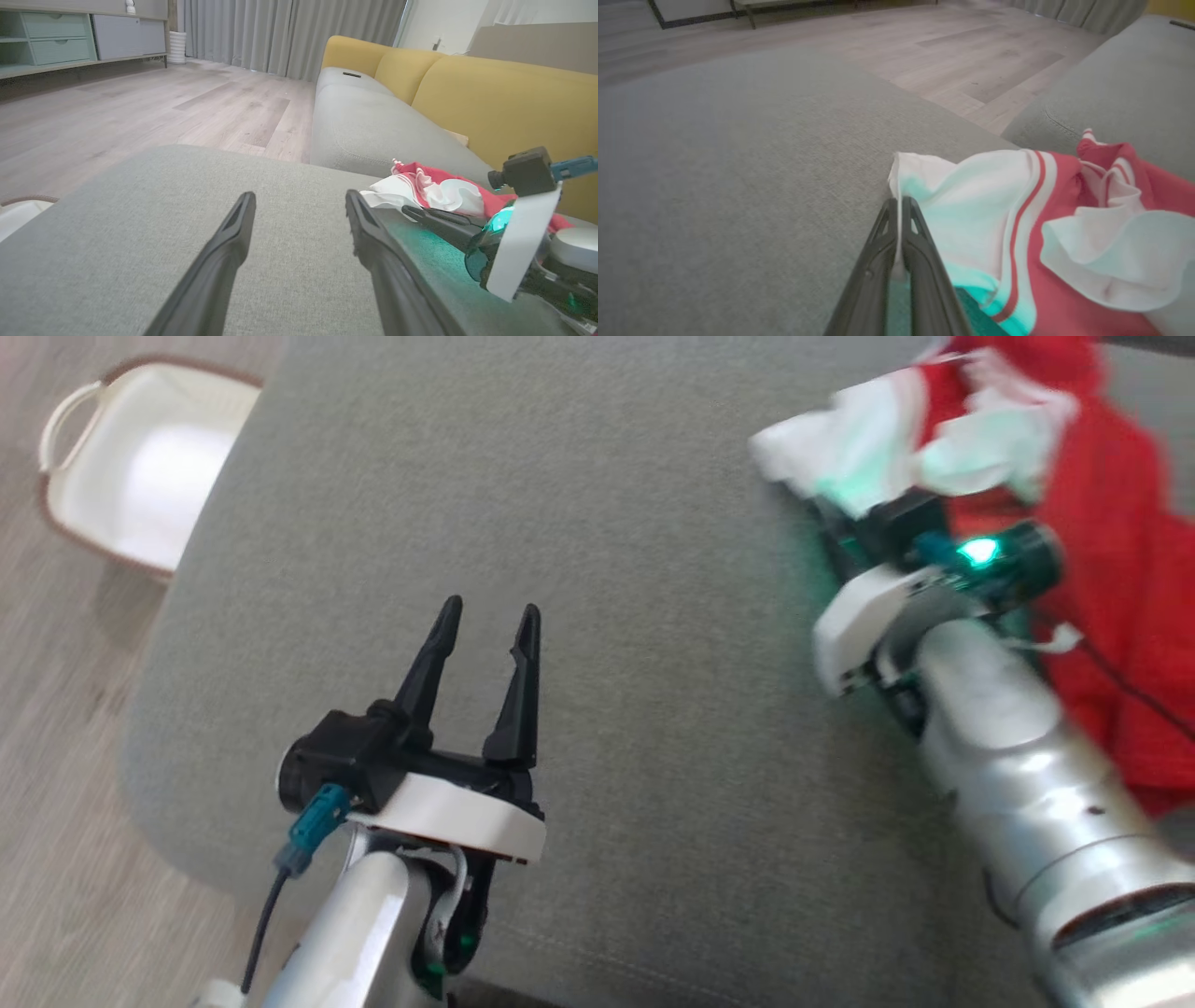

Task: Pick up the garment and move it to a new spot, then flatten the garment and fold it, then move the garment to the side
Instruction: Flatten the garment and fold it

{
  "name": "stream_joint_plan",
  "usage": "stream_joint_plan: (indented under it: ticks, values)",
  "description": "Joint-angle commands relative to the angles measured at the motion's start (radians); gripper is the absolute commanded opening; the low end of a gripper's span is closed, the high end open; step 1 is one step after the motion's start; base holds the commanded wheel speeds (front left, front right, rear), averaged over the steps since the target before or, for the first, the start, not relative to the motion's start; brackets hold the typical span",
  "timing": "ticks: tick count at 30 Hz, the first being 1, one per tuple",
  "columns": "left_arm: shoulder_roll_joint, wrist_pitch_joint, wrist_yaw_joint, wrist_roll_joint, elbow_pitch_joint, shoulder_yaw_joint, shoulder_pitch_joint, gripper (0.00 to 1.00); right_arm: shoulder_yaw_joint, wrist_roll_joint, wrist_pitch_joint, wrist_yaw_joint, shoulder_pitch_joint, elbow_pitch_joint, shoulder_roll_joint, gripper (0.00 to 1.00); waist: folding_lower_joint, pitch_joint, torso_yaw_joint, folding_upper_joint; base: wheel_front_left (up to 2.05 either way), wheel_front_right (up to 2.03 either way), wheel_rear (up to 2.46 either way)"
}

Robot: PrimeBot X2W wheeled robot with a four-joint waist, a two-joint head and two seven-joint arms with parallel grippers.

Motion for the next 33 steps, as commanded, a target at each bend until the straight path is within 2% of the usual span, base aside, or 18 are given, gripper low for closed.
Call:
stream_joint_plan:
  ticks: [1,4,9,12,14,15,19,27,30,31,33]
  values:
    - [0.006,-0.005,-0.006,0.01,-0.025,0.039,-0.019,1.0,0.059,0.036,-0.021,0.007,0.014,-0.035,0.033,0.0,0.0,-0.024,-0.027,0.0,0.0,0.0,0.0]
    - [0.006,-0.005,-0.012,0.02,-0.019,0.045,-0.014,1.0,0.237,0.178,-0.032,0.007,0.071,-0.11,0.038,0.0,0.0,-0.05,-0.054,0.0,0.0,0.0,0.0]
    - [0.006,-0.005,-0.019,0.037,-0.011,0.062,0.004,1.0,0.525,0.41,0.029,0.007,0.154,-0.291,0.034,0.0,0.0,-0.093,-0.103,0.0,0.0,0.0,0.0]
    - [0.006,-0.005,-0.023,0.047,-0.006,0.075,0.017,1.0,0.651,0.524,0.065,0.007,0.187,-0.396,-0.023,0.0,0.0,-0.115,-0.127,0.0,0.0,0.0,0.0]
    - [0.006,-0.005,-0.027,0.054,-0.003,0.087,0.029,1.0,0.694,0.567,0.081,0.007,0.195,-0.437,-0.068,0.0,0.0,-0.131,-0.145,0.0,0.0,0.0,0.0]
    - [0.006,-0.005,-0.029,0.058,-0.002,0.092,0.035,1.0,0.704,0.575,0.076,0.007,0.196,-0.451,-0.085,1.0,0.0,-0.137,-0.152,0.0,0.0,0.0,0.0]
    - [0.006,-0.005,-0.034,0.067,0.002,0.109,0.058,1.0,0.7,0.594,0.056,0.007,0.208,-0.459,-0.112,1.0,0.0,-0.162,-0.184,0.0,0.0,0.0,0.0]
    - [0.006,-0.005,-0.046,0.085,-0.004,0.136,0.074,1.0,0.581,0.558,0.001,0.007,0.235,-0.434,-0.117,1.0,0.0,-0.189,-0.233,0.0,0.0,0.0,0.0]
    - [0.006,-0.005,-0.045,0.086,-0.012,0.148,0.074,1.0,0.496,0.533,-0.021,0.007,0.262,-0.437,-0.118,1.0,0.0,-0.2,-0.252,0.0,0.0,0.0,0.0]
    - [0.006,-0.005,-0.045,0.087,-0.018,0.152,0.075,1.0,0.414,0.514,-0.038,0.007,0.285,-0.445,-0.118,1.0,0.0,-0.207,-0.262,0.0,0.0,0.0,0.0]
    - [0.006,-0.005,-0.044,0.088,-0.023,0.156,0.078,1.0,0.321,0.483,-0.053,0.007,0.314,-0.458,-0.116,1.0,0.0,-0.213,-0.273,0.0,0.0,0.0,0.0]
